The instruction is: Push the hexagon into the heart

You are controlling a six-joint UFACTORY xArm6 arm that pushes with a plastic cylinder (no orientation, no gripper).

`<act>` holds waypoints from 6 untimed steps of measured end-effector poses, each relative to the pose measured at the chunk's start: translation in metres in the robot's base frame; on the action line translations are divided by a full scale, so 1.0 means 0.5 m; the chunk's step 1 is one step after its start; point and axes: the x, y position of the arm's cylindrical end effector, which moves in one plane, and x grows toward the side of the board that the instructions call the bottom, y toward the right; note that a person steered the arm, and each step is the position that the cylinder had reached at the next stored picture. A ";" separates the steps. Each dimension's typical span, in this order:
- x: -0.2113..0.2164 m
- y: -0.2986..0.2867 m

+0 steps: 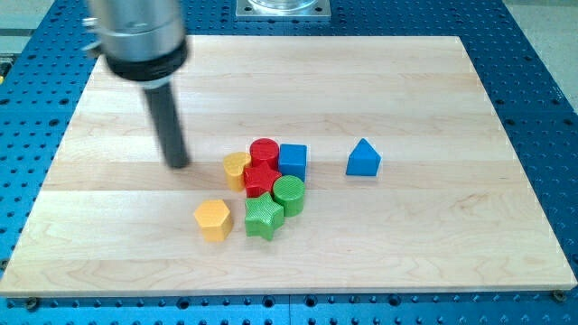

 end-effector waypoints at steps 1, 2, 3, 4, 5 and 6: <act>0.162 -0.008; 0.264 0.085; 0.204 0.163; 0.158 0.188; 0.223 0.148; 0.239 0.229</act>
